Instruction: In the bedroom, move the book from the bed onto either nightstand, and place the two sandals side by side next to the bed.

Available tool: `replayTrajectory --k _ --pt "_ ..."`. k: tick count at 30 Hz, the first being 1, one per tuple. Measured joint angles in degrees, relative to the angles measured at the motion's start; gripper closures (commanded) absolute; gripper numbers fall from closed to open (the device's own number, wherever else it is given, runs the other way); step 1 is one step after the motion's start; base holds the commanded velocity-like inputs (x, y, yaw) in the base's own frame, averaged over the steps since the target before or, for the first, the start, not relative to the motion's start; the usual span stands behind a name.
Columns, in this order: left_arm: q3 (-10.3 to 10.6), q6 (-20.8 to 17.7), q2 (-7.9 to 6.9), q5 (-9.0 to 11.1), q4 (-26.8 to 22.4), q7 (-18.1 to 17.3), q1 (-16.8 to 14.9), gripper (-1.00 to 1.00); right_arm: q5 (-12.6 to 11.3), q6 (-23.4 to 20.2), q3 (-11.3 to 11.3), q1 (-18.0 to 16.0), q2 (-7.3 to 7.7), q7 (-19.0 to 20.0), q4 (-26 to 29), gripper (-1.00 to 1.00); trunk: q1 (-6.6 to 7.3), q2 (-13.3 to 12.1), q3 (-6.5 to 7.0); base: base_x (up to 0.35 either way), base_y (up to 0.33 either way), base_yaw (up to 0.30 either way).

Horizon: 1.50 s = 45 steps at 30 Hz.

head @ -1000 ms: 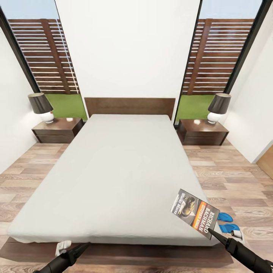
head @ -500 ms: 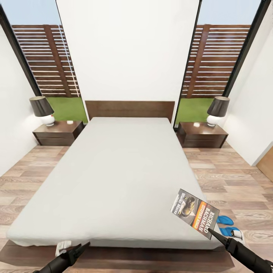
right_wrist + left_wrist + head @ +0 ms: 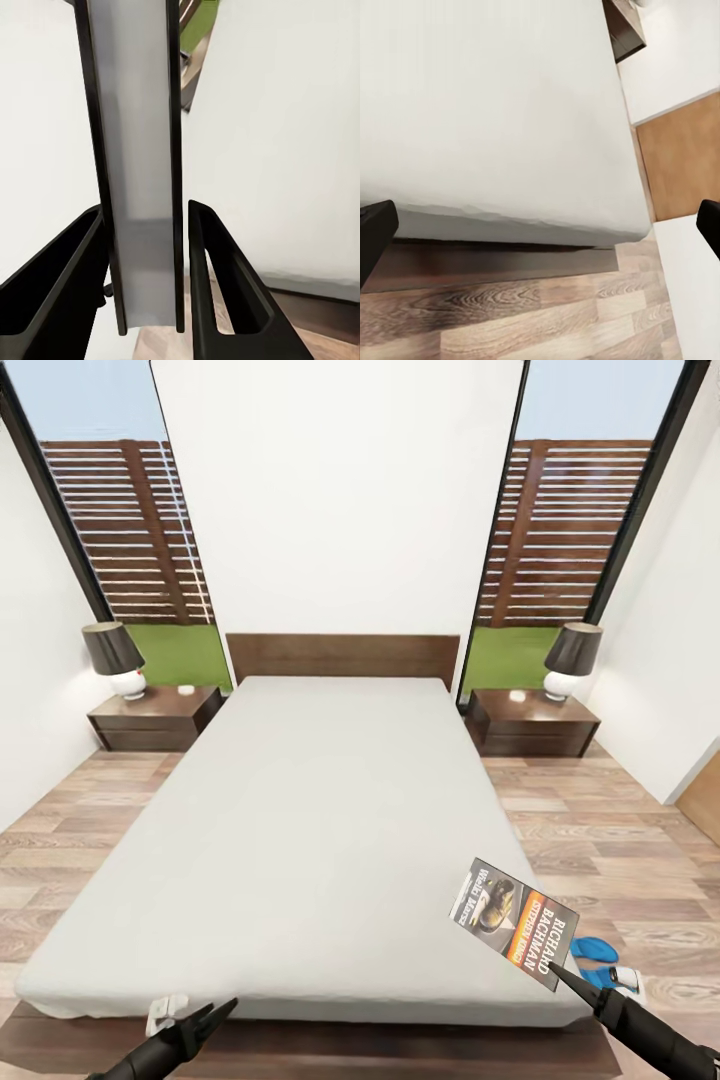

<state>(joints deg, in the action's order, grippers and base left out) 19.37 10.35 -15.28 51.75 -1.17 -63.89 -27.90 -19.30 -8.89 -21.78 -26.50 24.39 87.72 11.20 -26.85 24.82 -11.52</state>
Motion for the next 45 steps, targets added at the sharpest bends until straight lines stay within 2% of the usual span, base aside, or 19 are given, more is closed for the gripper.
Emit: replayTrajectory --k 8,13,16,18,19,21,23,24,26,29,35,38,42,45 --pt "0.0 0.0 0.00 0.0 0.0 0.0 0.0 -1.00 0.0 1.0 0.0 0.0 0.01 0.0 -0.6 1.00 0.00 0.0 0.74 0.000 0.000 0.000" --pt "0.0 0.0 0.00 0.0 0.0 0.0 0.0 -1.00 0.0 4.4 0.1 0.0 -0.03 -0.1 -5.4 1.00 0.00 0.0 1.20 0.000 0.000 0.000" --pt "0.0 0.0 0.00 0.0 0.0 -0.1 0.0 -1.00 -0.5 8.6 0.8 0.0 -0.05 -0.1 -9.9 1.00 0.00 0.0 1.47 0.000 0.000 0.000" --pt "0.0 0.0 0.00 0.0 0.0 -0.1 0.0 -1.00 -0.5 10.1 0.4 0.0 -0.07 -0.1 -11.3 1.00 0.00 0.0 1.66 0.000 0.000 0.000" --pt "0.0 0.0 0.00 0.0 0.0 -0.1 0.0 -1.00 -0.5 10.7 0.4 0.0 -0.20 -0.1 -11.9 1.00 0.00 0.0 1.75 0.000 0.000 0.000" --pt "0.0 0.0 0.00 0.0 0.0 -0.1 0.0 -1.00 -0.5 11.4 1.1 0.1 -1.32 -0.1 -12.8 1.00 0.00 0.0 1.94 0.000 0.000 0.000" --pt "0.0 0.0 0.00 0.0 0.0 -0.1 0.0 -1.00 -0.3 11.7 0.3 0.1 -2.70 -0.1 -13.5 1.00 0.00 0.0 2.12 0.000 0.000 0.000" --pt "0.0 0.0 0.00 0.0 0.1 -0.1 0.0 -1.00 -0.3 11.7 0.7 0.1 -3.00 0.0 -13.6 1.00 0.00 0.0 2.21 0.000 0.000 0.000" --pt "0.1 0.0 0.00 0.0 0.1 0.0 0.6 -1.00 -0.2 11.8 0.1 0.1 -3.30 0.0 -13.8 1.00 0.00 0.0 2.40 0.000 0.000 0.000" --pt "0.3 0.1 0.05 -0.1 0.1 1.1 3.4 -1.00 -0.3 11.9 0.2 0.1 -3.40 0.0 -14.3 1.00 0.01 0.0 2.67 0.000 0.000 -0.018" --pt "0.3 0.1 0.34 -0.1 0.0 4.2 4.7 -1.00 -0.3 11.9 0.0 0.1 -3.41 0.0 -14.5 1.00 0.00 0.0 3.23 0.000 0.000 -0.061" --pt "1.8 0.1 1.25 -0.1 0.0 5.7 4.9 -1.00 -0.3 11.8 0.0 0.1 -3.41 0.0 -14.6 1.00 0.00 0.0 3.51 0.000 0.000 -0.072" --pt "4.1 0.1 1.74 -0.1 0.0 6.9 4.9 -1.00 -0.3 11.8 0.0 0.1 -3.41 0.0 -14.5 1.00 0.00 0.0 3.88 0.000 0.000 -0.055" --pt "7.2 0.1 2.90 0.0 0.0 11.5 4.9 -1.00 -0.3 11.9 0.1 0.1 -3.42 0.0 -14.6 1.00 0.00 0.0 4.15 0.000 0.000 -0.011"
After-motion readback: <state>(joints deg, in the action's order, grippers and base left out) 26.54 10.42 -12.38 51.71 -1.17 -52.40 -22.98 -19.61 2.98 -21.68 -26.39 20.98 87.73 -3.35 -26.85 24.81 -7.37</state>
